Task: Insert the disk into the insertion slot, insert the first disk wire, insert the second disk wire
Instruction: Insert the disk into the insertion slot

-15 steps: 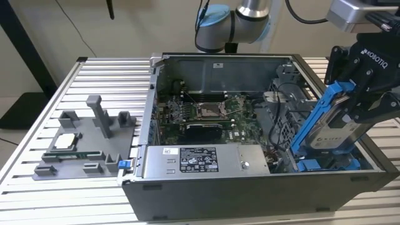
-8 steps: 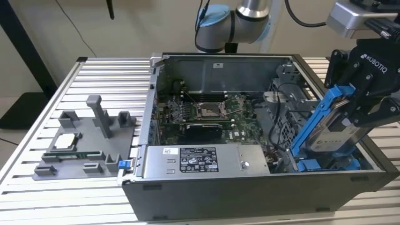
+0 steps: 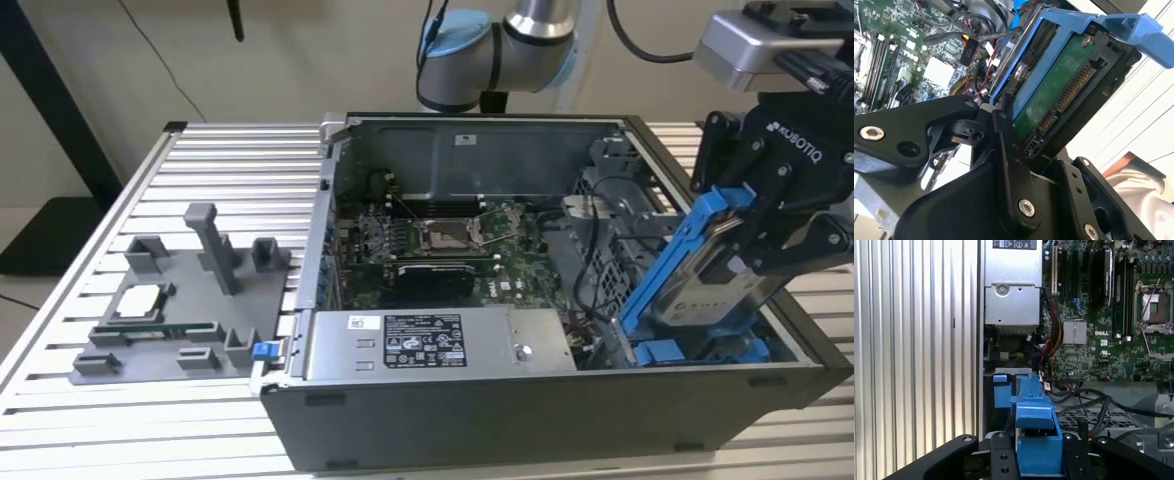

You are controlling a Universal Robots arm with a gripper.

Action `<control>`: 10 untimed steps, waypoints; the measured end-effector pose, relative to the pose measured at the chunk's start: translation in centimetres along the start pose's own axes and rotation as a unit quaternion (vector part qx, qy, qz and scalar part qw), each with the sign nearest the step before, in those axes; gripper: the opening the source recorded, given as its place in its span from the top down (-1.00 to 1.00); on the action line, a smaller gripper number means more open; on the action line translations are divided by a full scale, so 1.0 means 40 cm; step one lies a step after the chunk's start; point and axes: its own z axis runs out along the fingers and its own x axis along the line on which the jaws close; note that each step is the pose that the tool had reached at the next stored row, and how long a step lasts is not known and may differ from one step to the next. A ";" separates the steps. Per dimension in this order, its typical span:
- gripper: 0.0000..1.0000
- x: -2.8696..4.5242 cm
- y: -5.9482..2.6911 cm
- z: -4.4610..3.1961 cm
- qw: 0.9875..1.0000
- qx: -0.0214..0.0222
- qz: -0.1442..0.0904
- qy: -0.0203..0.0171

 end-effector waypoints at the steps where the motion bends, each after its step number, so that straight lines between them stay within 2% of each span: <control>1: 1.00 0.000 0.000 0.002 1.000 0.000 0.000 0.000; 6: 1.00 0.000 -0.002 0.013 1.000 0.000 0.000 -0.002; 10: 1.00 0.001 -0.003 0.031 1.000 0.000 0.000 -0.003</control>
